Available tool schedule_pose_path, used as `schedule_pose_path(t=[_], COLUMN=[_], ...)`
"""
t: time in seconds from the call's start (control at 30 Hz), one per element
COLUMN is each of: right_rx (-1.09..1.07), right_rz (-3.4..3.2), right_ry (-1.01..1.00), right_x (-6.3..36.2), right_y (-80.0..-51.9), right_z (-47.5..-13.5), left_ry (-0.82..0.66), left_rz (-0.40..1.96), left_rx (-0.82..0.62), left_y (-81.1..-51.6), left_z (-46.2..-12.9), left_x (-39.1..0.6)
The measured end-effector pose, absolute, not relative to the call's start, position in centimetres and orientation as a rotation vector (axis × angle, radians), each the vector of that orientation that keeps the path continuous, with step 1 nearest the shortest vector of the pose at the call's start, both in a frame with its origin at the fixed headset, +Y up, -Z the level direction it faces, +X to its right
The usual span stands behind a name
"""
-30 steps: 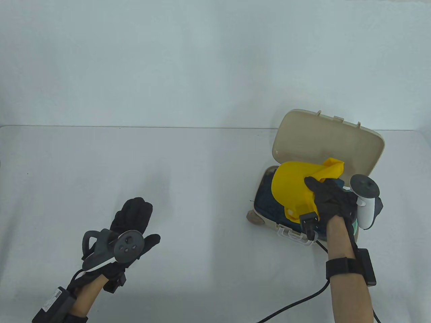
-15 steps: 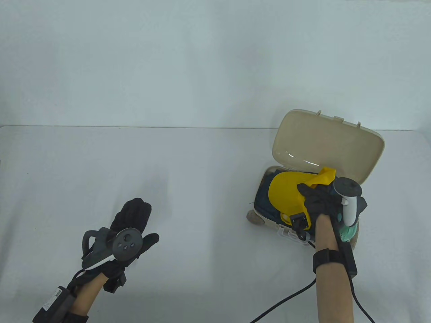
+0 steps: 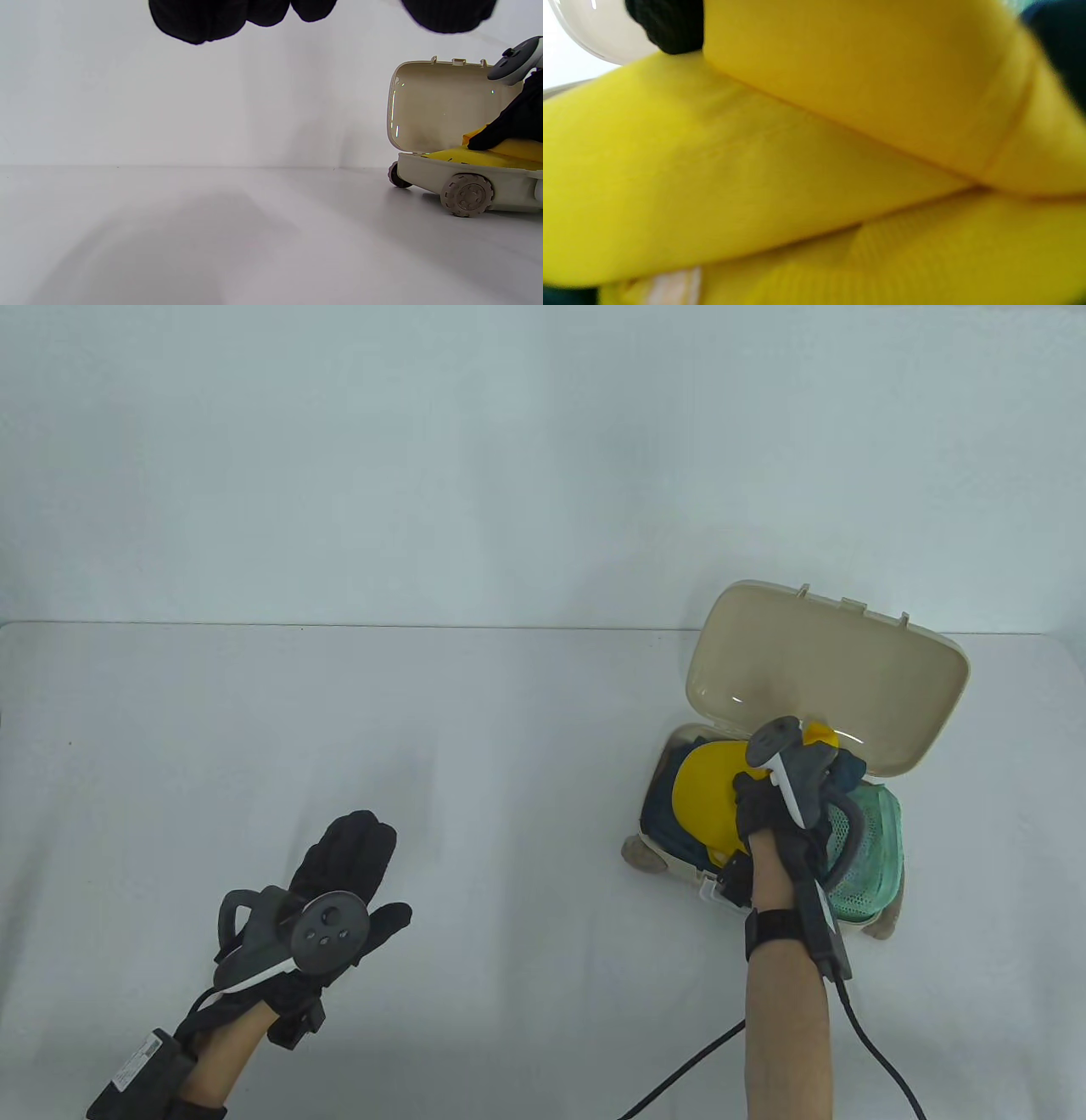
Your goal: Pack suitcase
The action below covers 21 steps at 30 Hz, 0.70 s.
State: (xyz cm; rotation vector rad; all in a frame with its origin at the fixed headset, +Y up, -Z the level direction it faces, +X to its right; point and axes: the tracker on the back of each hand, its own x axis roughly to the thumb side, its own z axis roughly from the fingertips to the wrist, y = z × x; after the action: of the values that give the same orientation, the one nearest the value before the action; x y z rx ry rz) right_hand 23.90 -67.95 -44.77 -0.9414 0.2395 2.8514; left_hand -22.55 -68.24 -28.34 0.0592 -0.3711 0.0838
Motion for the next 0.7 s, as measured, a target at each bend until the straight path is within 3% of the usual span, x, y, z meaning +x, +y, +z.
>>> schedule_pose_path(t=[0.17,0.47,0.57,0.7], right_rx=[-0.957,-0.881,-0.940,-1.017], right_rz=[2.840,2.703,2.711,2.707], right_ry=[0.277,0.156,0.104,0.114], right_x=[23.5,27.0,29.3,32.5], right_y=[-66.1,-59.0,-57.9,-58.5], right_z=[-44.4,-41.9,-40.5,-38.7], left_ry=[-0.383,-0.382,-0.389,-0.386], left_rz=[0.064,0.084,0.079,0.074], left_rx=[0.086,0.114,0.121,0.131], left_y=[-67.9,-67.4,-67.4,-67.3], left_z=[-27.8,-27.4,-27.3,-27.3], left_x=[-22.5,-23.0,-22.9,-22.9])
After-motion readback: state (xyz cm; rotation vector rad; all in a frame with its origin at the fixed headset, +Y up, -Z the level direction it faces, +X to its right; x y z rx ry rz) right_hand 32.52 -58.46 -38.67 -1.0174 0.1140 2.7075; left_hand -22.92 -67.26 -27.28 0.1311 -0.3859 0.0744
